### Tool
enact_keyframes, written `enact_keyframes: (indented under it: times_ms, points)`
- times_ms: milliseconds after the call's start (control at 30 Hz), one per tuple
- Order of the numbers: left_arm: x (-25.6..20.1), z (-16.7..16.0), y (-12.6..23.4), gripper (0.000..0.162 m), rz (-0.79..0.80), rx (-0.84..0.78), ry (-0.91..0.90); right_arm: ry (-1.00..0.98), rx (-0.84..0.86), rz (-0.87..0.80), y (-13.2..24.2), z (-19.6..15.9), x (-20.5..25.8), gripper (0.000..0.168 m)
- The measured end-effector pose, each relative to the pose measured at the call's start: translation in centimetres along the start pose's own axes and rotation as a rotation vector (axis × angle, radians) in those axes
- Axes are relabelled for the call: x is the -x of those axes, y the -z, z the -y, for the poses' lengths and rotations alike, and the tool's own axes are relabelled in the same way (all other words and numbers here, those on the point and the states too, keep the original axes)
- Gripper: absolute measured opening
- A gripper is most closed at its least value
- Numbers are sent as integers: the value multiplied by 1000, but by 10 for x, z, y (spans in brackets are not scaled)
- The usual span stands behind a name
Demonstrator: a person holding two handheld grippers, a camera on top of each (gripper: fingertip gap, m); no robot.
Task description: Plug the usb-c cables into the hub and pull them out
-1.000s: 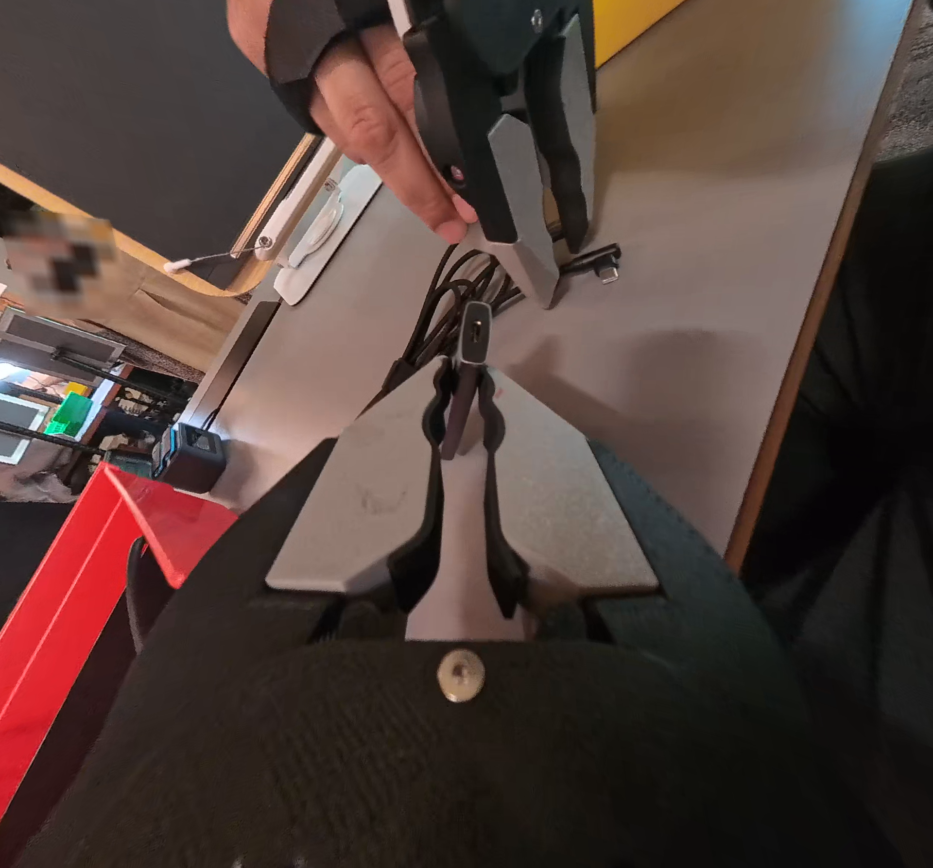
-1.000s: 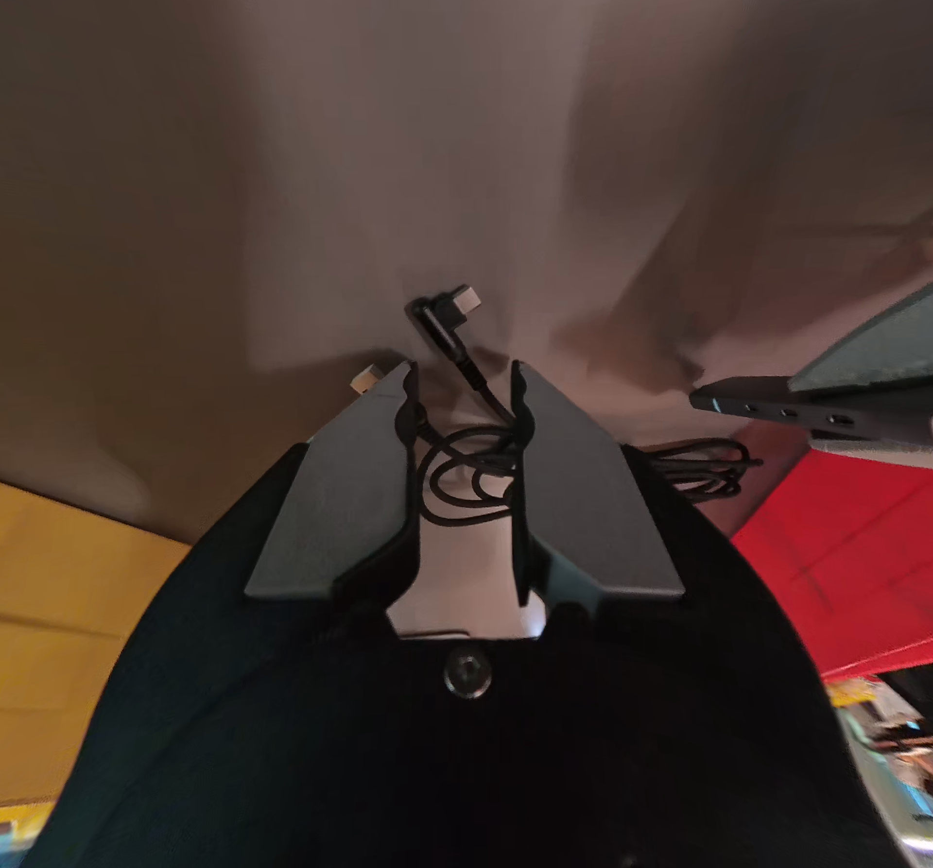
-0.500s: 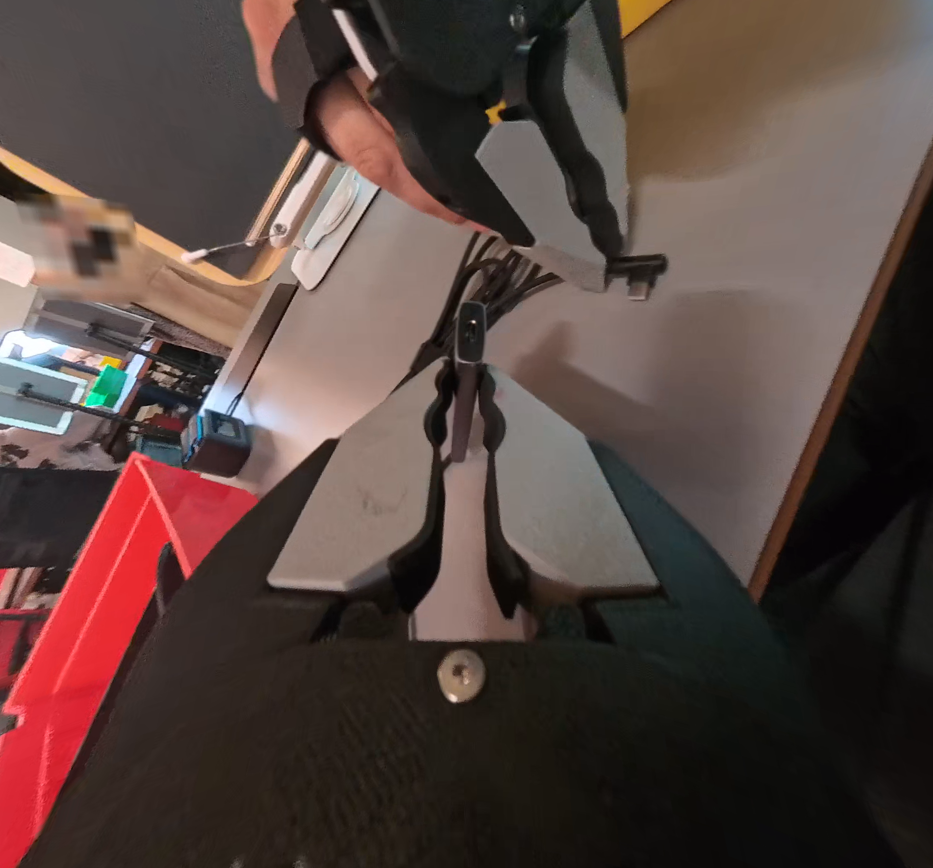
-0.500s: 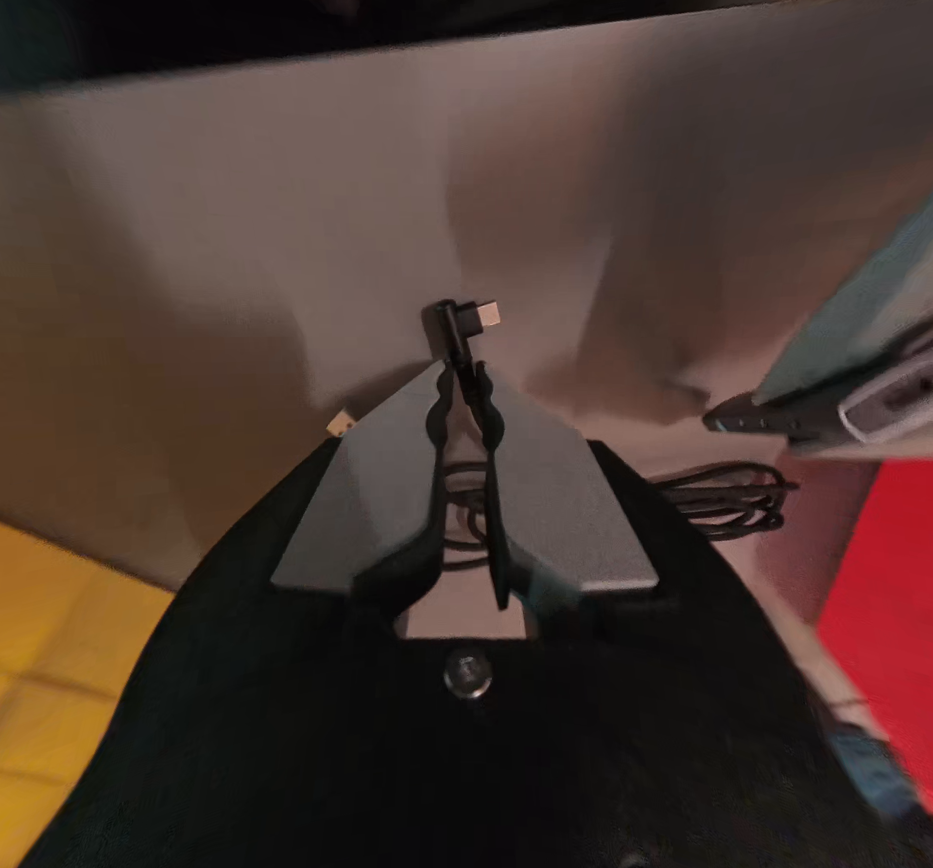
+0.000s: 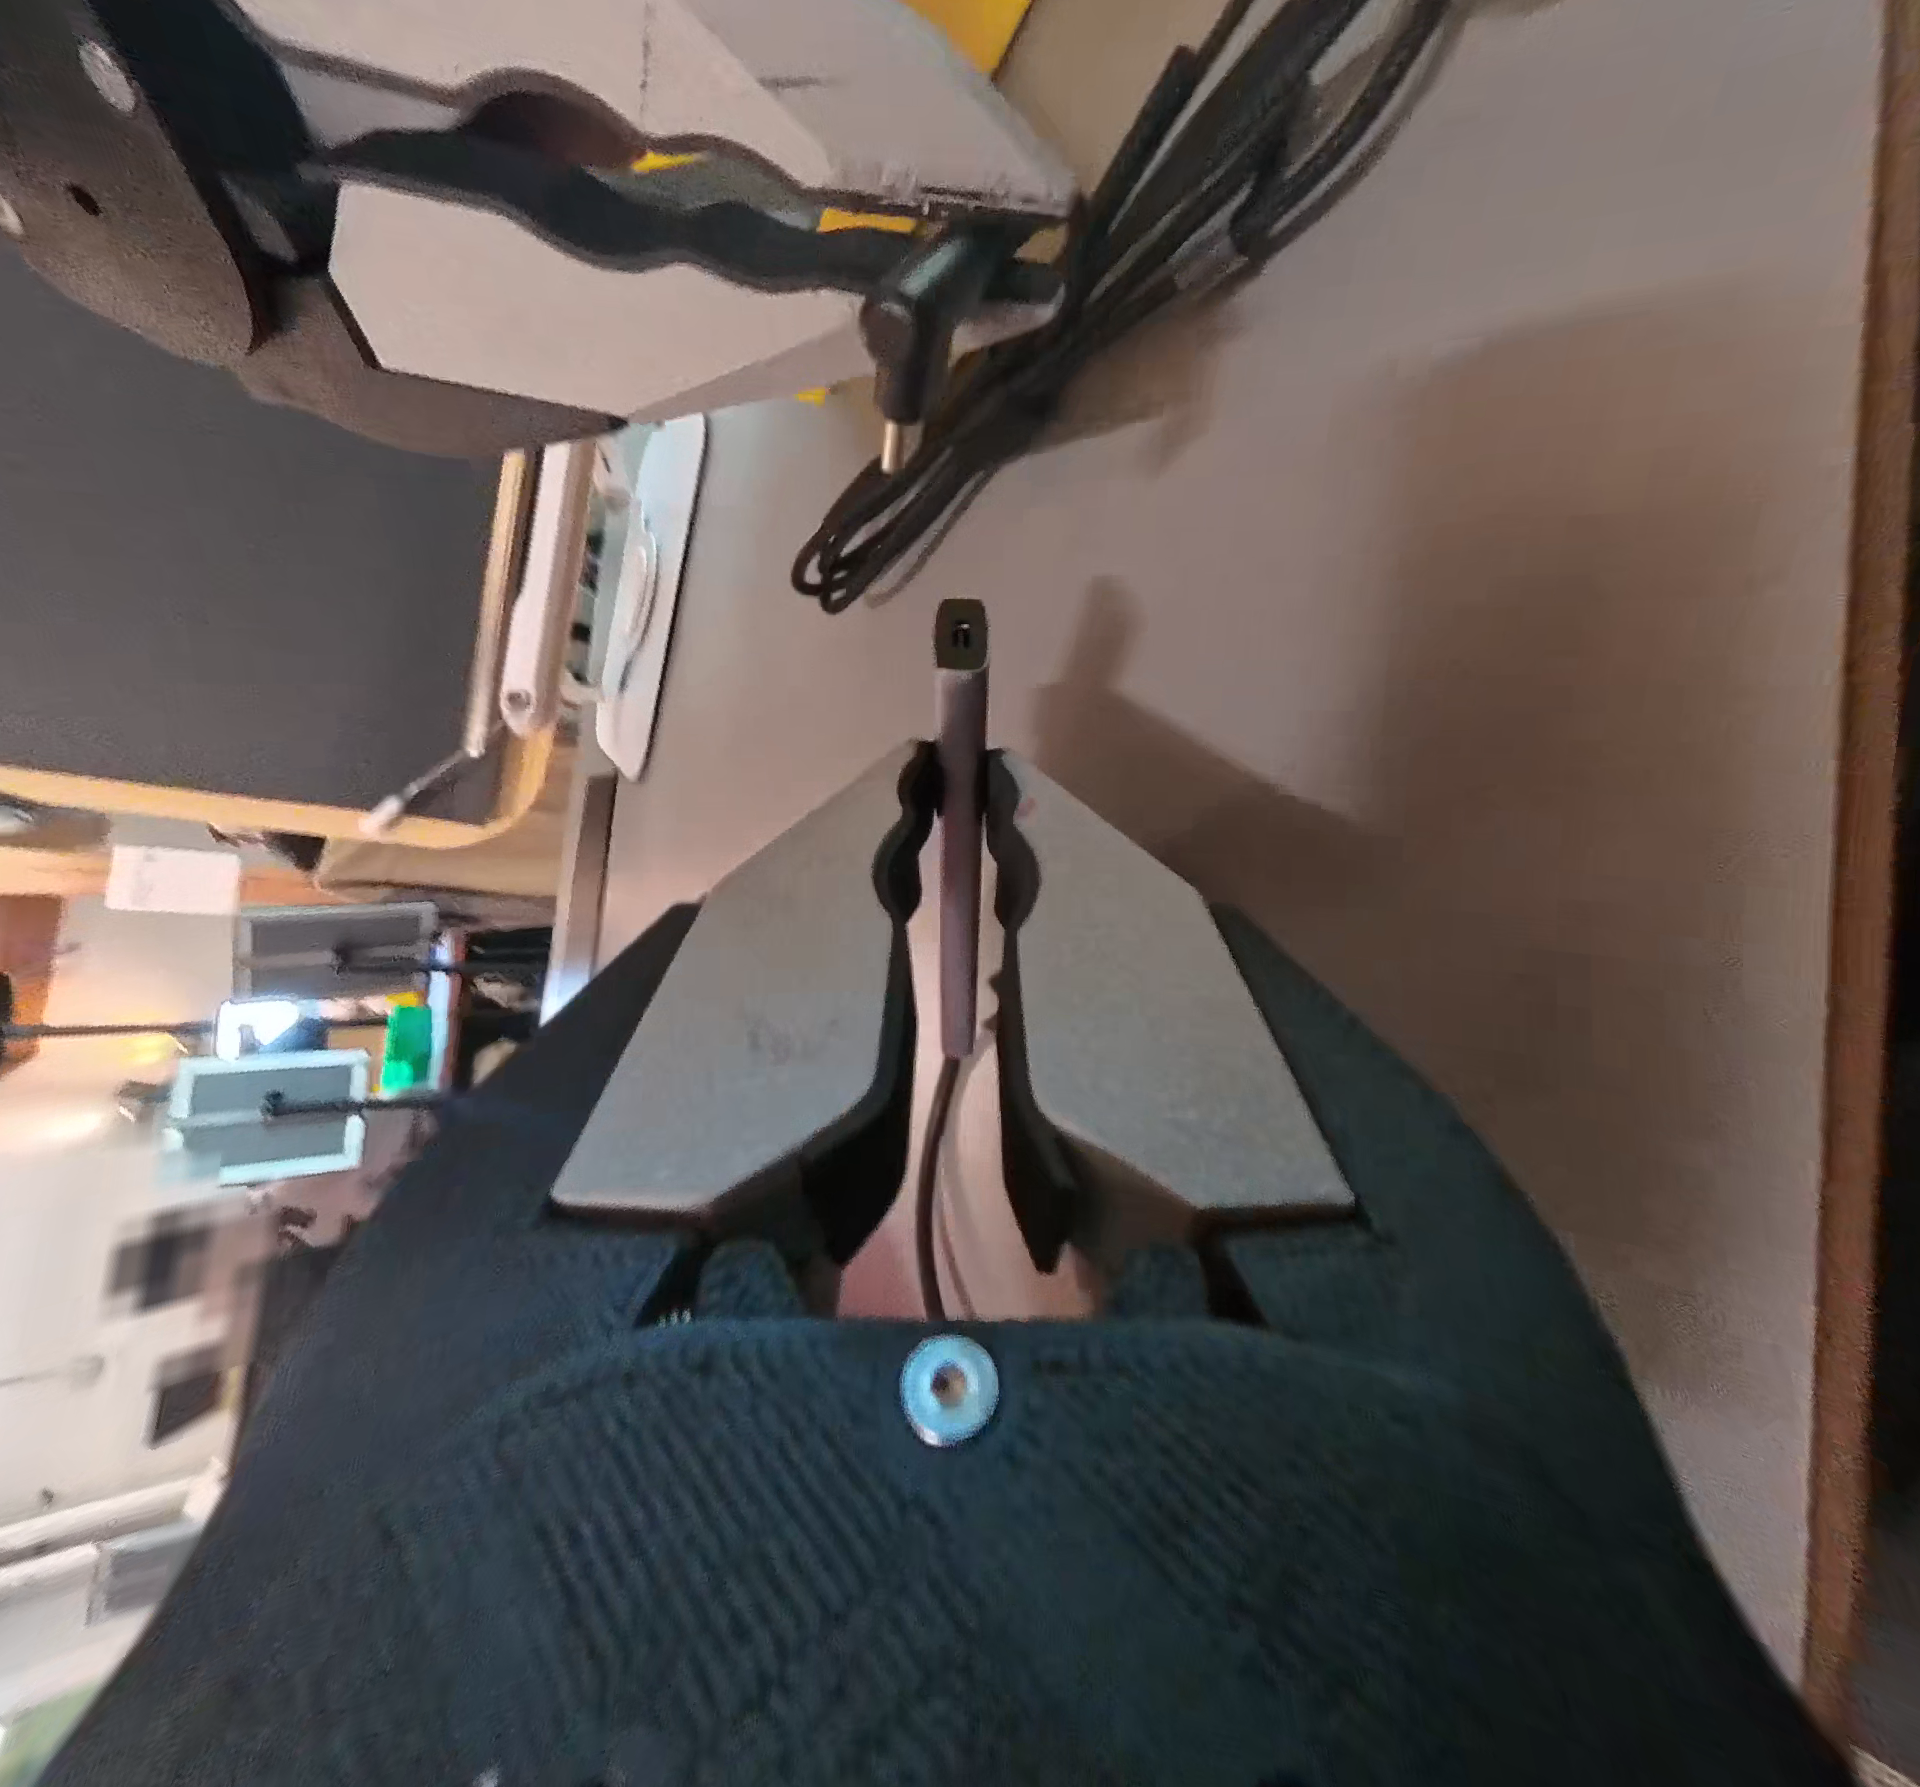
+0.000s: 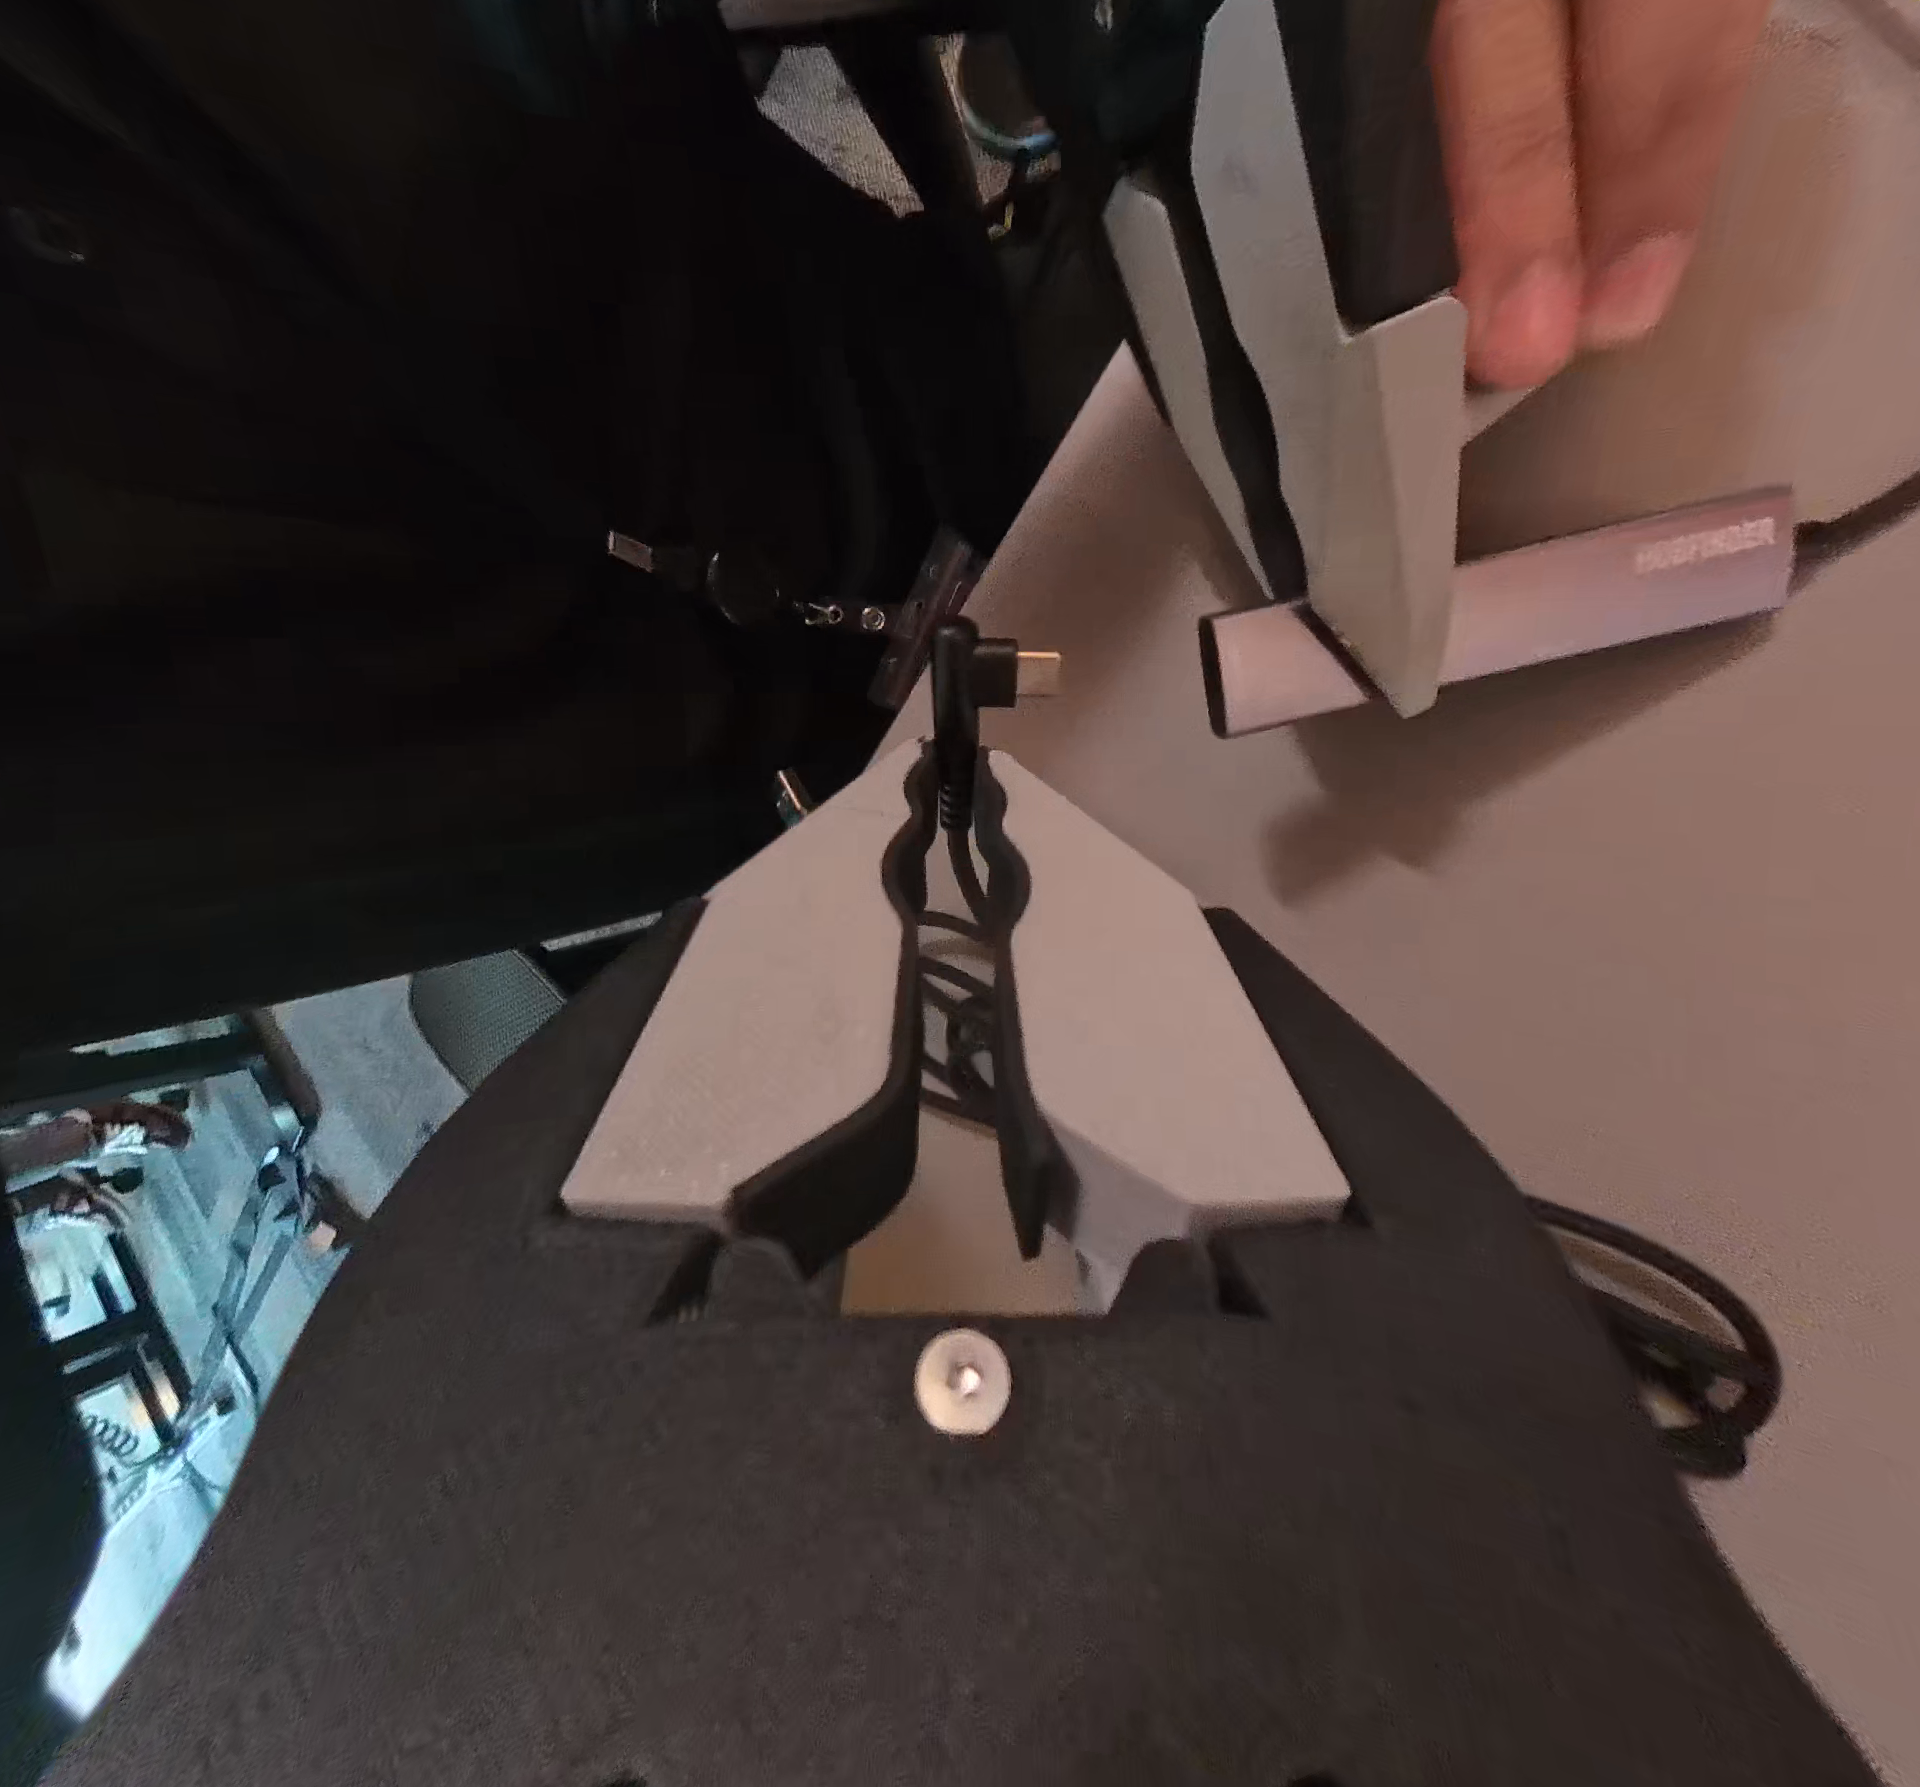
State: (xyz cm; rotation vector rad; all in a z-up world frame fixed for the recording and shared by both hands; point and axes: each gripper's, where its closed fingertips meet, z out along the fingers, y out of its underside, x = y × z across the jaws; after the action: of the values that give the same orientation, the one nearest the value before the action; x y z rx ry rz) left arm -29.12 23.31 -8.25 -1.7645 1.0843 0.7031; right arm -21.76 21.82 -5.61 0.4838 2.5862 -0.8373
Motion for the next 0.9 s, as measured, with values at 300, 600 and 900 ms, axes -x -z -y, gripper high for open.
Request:
enact_keyframes:
  times_ms: [300,600,900]
  points:
    - [-5,12,-6,8,12,-110,-110,-34,85,-26,-16,-13,-15,4]
    - [-10,12,-10,7,27,-129,-163,-46,92,-5,-16,-16,-21,3]
    - [-11,11,-11,8,13,-148,-146,-45,128,-44,-17,-16,-28,3]
